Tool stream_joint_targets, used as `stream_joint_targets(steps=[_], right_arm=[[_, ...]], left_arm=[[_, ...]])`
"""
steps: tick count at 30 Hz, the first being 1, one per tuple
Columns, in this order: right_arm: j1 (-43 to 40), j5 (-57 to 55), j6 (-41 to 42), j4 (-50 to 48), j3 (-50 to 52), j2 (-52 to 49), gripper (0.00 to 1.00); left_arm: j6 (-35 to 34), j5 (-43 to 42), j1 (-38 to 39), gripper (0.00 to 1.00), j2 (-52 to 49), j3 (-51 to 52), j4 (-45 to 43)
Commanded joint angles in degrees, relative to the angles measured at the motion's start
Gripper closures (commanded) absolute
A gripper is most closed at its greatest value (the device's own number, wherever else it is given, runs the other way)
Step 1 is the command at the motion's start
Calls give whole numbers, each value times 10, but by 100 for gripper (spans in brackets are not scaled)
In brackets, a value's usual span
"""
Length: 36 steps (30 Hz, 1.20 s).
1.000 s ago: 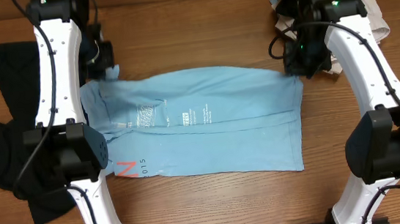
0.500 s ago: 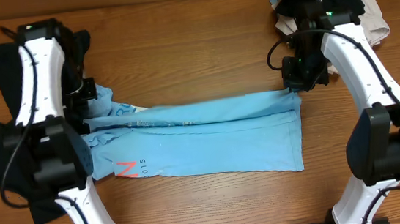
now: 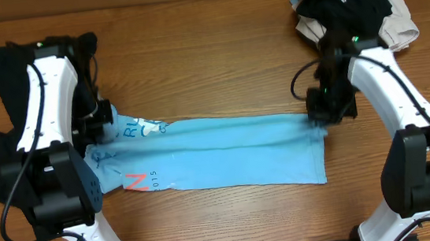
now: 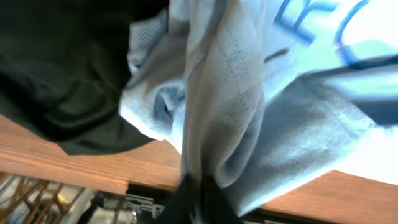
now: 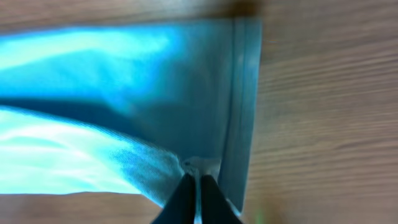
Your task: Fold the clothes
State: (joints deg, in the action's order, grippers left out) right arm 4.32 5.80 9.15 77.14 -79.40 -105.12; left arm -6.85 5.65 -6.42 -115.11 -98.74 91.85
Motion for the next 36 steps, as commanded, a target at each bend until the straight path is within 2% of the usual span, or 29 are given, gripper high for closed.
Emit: stream_joint_targets(steps=[1, 2, 6, 7, 9, 11, 13, 16, 18, 21, 30, 31, 33, 34, 36], right_arm=[[-10, 6, 11, -16, 49, 1, 84], [-13, 10, 11, -21, 56, 1, 82], [-31, 14, 10, -36, 65, 1, 74], [-34, 14, 7, -41, 65, 1, 66], [-38, 21, -7, -60, 66, 1, 44], [-39, 21, -7, -77, 70, 1, 30], [-38, 33, -8, -94, 78, 1, 23], [-37, 64, -18, -119, 106, 1, 22], [-37, 73, -17, -137, 132, 1, 25], [-37, 74, -13, -169, 181, 1, 34], [-37, 72, 6, -267, 276, 1, 37], [-37, 72, 14, -276, 281, 1, 44], [-40, 72, 28, -283, 282, 1, 83], [-43, 72, 34, -287, 281, 1, 96], [-54, 72, 44, -285, 272, 1, 96]], left_arm=[[-7, 4, -2, 57, -3, 44, -9], [-7, 0, -2, 43, -3, 50, -10], [-7, 2, -2, 15, -3, 51, -11], [-7, 3, -2, 12, -3, 48, -11], [-7, 3, -3, 8, -3, 40, -11], [-9, 3, -4, 3, -3, 24, -11], [-9, 1, -4, 0, -3, -3, -11], [-9, -14, -4, 0, -3, -58, -11], [-9, -28, -4, 0, -2, -101, -11], [-4, -54, -4, 0, 1, -169, -10], [0, -70, -3, 0, 26, -288, 4], [0, -71, -3, 0, 31, -295, 5], [0, -72, -3, 0, 39, -301, 4], [0, -72, -3, 0, 43, -301, 4], [0, -72, -3, 0, 46, -301, 5]])
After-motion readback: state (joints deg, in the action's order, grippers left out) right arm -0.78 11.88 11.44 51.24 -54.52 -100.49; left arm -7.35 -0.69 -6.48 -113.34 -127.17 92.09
